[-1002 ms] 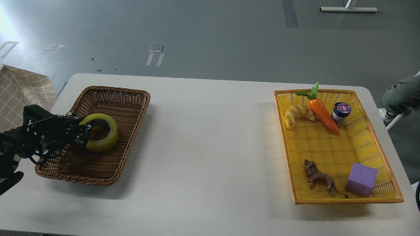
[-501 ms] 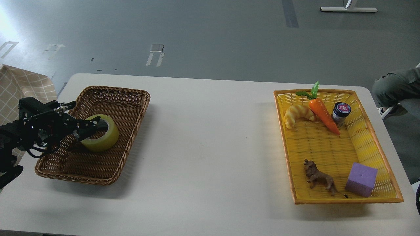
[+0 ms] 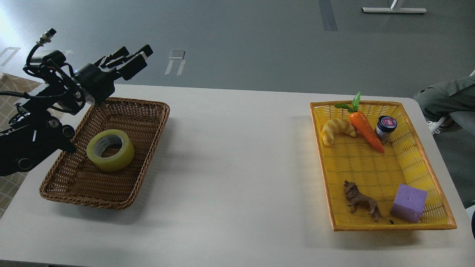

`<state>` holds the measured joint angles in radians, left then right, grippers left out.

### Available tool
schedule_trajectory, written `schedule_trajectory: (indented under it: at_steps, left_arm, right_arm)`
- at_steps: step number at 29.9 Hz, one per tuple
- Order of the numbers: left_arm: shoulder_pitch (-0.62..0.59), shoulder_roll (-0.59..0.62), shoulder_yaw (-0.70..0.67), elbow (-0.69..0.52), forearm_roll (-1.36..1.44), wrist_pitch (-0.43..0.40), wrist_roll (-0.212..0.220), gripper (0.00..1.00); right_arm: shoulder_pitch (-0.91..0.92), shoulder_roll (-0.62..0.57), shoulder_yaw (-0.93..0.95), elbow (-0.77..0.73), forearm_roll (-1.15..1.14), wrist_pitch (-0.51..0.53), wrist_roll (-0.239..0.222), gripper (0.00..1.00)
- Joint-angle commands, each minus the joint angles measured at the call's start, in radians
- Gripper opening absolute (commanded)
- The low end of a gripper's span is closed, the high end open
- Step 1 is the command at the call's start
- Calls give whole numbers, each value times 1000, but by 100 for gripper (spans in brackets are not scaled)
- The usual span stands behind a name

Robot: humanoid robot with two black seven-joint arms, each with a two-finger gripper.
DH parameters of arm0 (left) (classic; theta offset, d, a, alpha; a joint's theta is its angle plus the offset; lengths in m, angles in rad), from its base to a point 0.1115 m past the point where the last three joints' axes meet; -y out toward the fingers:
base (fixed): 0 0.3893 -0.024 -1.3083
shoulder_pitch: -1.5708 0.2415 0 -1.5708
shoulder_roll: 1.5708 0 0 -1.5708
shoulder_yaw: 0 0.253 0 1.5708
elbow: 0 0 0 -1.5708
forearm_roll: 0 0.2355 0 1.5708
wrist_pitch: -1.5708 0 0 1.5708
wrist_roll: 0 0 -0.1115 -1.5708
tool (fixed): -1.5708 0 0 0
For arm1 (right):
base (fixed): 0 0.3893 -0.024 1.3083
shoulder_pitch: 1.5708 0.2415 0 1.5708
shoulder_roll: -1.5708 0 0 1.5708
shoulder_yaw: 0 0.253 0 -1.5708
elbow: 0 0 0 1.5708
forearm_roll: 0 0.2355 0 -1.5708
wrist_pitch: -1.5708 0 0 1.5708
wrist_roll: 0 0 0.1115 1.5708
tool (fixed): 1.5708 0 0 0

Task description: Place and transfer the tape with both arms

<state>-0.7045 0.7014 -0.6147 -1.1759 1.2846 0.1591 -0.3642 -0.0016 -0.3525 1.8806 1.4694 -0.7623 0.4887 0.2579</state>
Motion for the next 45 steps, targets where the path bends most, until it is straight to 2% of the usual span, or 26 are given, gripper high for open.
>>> schedule_trajectory:
  at_steps: [1,3,6,9,12,16,17,19,22,25,30,32,33,34,37,45]
  left_arm:
    - [11,-97,-77,-111,-248,10,-2,98]
    - [13,-135,-103,-137,-318,7,-2,98]
    - [11,-220,-166,-194,-467,0,5,98]
    - [10,-284,-229,-229,-579,-50,13,98]
    - [11,-333,-286,-266,-646,-166,27,98]
    - [14,-419,-362,-245,-712,-333,85,98]
    - [13,-440,-385,-234,-725,-352,99,98]
    - [28,-500,-448,-217,-735,-409,151,98]
    - [86,-516,-471,-217,-728,-420,156,98]
    - [123,-517,-496,-218,-712,-423,146,98]
    - [174,-507,-539,-222,-709,-450,146,98]
    - [180,-508,-545,-222,-694,-452,145,98]
    - [188,-511,-551,-220,-673,-452,140,98]
    - [188,-511,-551,-220,-673,-452,140,98]
    - [229,-522,-592,-222,-643,-454,105,98]
    - [264,-528,-623,-222,-702,-455,105,98]
  right_arm:
    - [20,-16,-2,3,-3,0,-67,100]
    - [34,-20,0,2,-5,0,-86,100]
    - [48,-39,2,5,-2,0,-89,100]
    - [75,-39,-2,5,-2,0,-95,100]
    - [138,-39,-5,2,-2,0,-100,98]
    - [254,-39,-14,-11,-2,0,-112,98]
    - [270,-36,-17,-12,-2,0,-123,98]
    - [308,-11,-63,-15,-2,0,-193,100]
    - [325,21,-103,-9,0,0,-244,100]
    - [356,75,-139,-12,0,0,-273,100]
    - [387,145,-167,2,6,0,-282,100]
    - [410,177,-175,-1,35,0,-299,100]
    - [425,199,-175,-6,66,0,-322,100]
    - [425,199,-175,-6,66,0,-322,100]
    - [448,266,-176,2,93,0,-414,100]
    - [456,287,-196,21,95,-1,-399,100]
